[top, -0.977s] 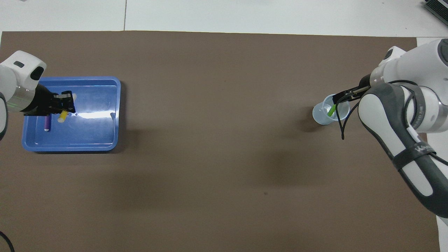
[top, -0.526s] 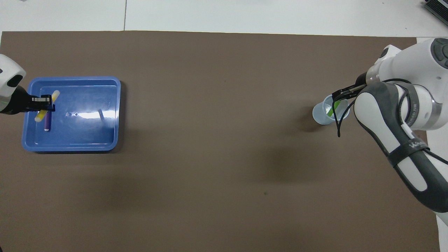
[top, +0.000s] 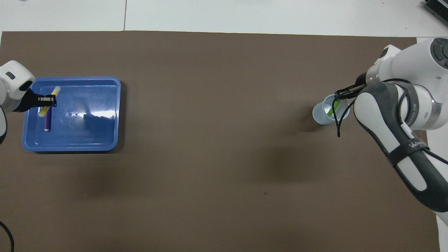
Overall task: Right arm passes pens to left for tray arrangement
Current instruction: 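Open the left gripper over the tray and withdraw it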
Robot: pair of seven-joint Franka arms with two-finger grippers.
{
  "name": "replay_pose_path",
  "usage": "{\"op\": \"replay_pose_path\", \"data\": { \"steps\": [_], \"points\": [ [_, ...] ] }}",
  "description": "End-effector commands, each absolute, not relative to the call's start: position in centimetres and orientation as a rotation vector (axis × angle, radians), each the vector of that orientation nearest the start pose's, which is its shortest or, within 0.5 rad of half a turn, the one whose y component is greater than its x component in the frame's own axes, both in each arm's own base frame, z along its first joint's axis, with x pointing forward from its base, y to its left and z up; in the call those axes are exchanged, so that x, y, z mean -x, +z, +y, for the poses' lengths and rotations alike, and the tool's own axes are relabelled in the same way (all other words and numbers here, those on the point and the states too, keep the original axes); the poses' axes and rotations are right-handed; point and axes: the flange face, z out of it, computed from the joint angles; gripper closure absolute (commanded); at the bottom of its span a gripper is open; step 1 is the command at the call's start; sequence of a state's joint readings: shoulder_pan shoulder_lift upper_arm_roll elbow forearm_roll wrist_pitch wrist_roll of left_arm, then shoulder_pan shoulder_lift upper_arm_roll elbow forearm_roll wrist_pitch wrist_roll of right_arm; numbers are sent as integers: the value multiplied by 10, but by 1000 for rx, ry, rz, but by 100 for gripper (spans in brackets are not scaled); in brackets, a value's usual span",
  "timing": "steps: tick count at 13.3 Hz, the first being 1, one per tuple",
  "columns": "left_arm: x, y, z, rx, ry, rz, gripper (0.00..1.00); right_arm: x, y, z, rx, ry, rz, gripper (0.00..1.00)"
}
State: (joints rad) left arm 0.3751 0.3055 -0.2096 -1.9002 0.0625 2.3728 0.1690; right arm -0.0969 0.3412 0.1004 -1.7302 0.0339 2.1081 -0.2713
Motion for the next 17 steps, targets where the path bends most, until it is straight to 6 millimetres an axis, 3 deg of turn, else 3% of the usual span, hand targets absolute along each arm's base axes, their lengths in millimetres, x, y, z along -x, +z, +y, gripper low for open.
{"op": "replay_pose_path", "data": {
  "steps": [1, 5, 8, 13, 15, 17],
  "points": [
    [-627, 344, 117, 3101, -301, 70, 100, -651, 385, -1, 3070, -50, -427, 72],
    [-623, 333, 123, 3099, -335, 35, 100, -650, 390, -7, 3069, -34, -417, 95],
    [-614, 317, 123, 3094, -371, 34, 100, -649, 400, -6, 3069, -20, -418, 99],
    [-614, 317, 123, 3095, -367, 34, 98, -640, 467, 0, 3066, -45, -361, 99],
    [-614, 317, 120, 3095, -367, 39, 62, -632, 496, 7, 3066, -56, -331, 99],
    [-614, 316, 120, 3096, -362, 41, 44, -624, 534, 20, 3053, -31, -268, 99]
  ]
}}
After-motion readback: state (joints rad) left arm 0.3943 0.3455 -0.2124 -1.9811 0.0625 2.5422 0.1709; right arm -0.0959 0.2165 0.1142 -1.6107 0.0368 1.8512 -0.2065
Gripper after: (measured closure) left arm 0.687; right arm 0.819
